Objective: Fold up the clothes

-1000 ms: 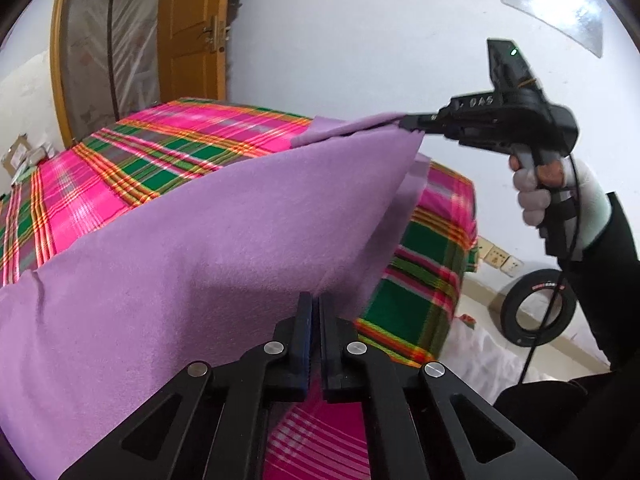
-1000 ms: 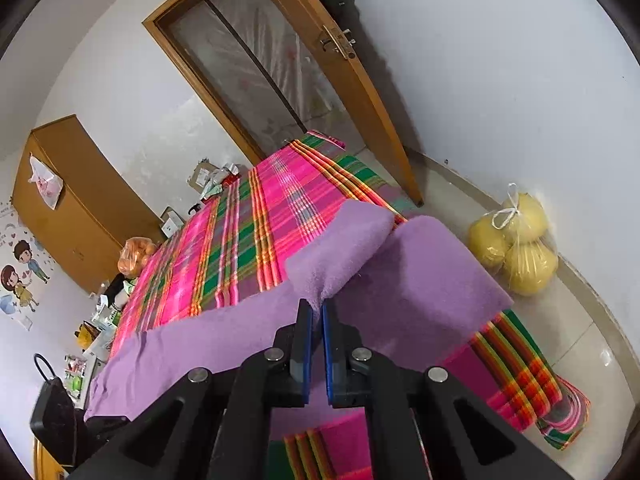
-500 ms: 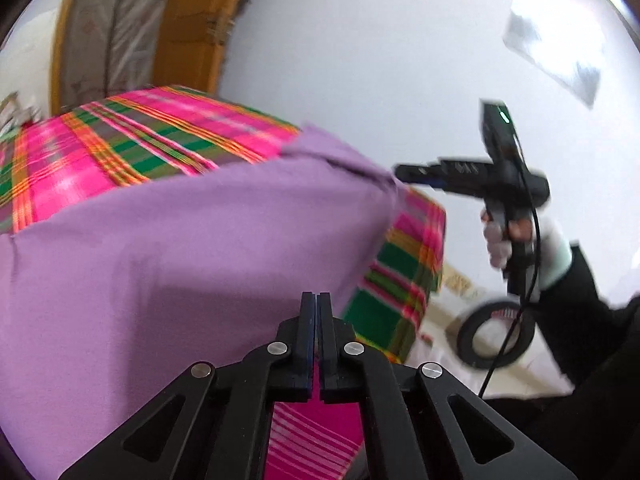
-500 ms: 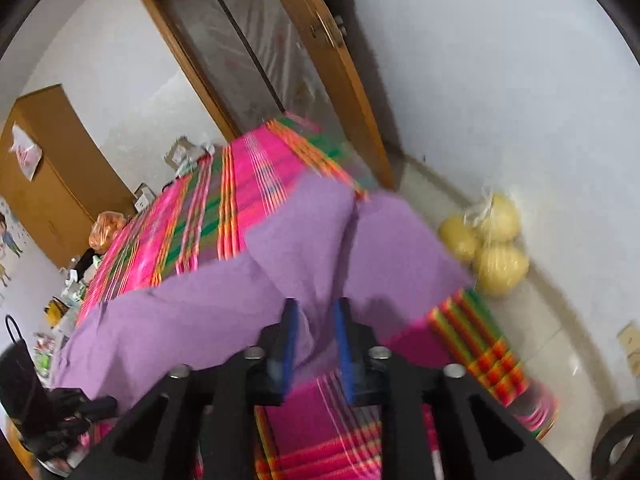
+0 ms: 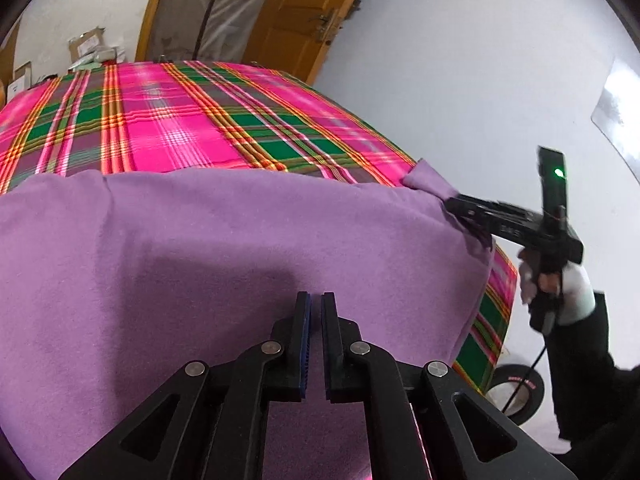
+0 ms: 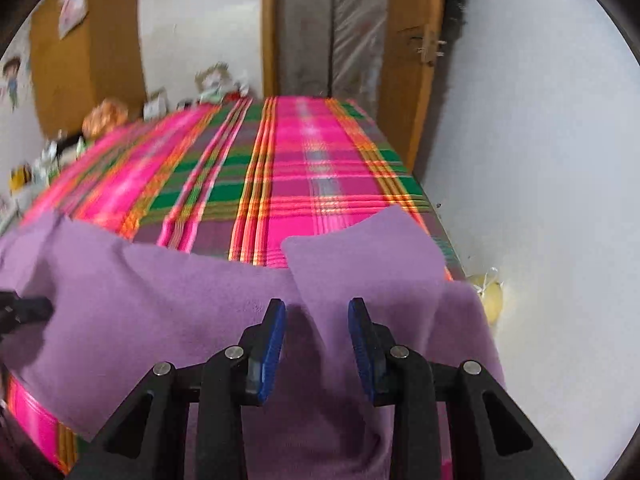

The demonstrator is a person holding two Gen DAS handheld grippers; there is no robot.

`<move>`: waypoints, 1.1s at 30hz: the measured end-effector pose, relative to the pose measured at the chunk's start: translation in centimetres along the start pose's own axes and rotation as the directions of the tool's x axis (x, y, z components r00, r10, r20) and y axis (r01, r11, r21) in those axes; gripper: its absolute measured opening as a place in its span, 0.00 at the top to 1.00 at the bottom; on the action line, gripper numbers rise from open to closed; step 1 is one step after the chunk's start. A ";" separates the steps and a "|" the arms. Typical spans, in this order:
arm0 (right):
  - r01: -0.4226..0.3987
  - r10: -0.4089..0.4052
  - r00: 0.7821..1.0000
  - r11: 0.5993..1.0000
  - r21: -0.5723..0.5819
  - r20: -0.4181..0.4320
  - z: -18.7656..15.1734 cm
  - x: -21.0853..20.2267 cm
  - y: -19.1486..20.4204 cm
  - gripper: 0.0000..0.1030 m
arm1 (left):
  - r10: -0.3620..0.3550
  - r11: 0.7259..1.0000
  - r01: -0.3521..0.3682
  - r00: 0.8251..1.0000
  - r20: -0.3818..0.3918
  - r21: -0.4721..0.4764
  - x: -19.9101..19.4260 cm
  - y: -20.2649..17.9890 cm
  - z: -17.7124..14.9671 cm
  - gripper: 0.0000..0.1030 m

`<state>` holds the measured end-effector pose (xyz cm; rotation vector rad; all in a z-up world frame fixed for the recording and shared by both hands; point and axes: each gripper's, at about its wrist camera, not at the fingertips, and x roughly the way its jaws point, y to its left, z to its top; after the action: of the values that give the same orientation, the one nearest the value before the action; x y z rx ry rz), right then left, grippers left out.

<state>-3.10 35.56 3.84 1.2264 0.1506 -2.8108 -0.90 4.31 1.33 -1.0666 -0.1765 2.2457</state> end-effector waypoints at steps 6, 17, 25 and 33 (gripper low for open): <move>0.026 -0.026 0.999 0.999 0.040 -0.022 0.5 1.2 -1.6 0.96 | -0.018 1.000 0.018 1.000 0.000 0.002 -0.1 0.2 0.0 0.95; -0.084 -0.029 0.984 0.788 0.609 0.174 -5.6 -5.3 -14.0 0.97 | -0.032 1.000 0.032 0.999 0.003 0.001 -0.3 0.5 0.0 0.95; -0.316 0.197 0.948 0.481 0.818 0.250 -11.0 -1.8 -18.7 0.77 | -0.022 1.000 0.022 1.000 0.001 0.004 -0.3 0.3 -0.1 0.91; -0.353 0.226 0.933 0.405 0.843 0.282 -10.3 0.4 -19.8 0.66 | -0.004 0.999 0.004 1.000 -0.014 0.040 0.0 -1.0 0.1 0.84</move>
<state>2.08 56.40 -2.19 0.9652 -1.5976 -2.5652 -0.48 5.08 1.74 -1.0598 -0.1268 2.2285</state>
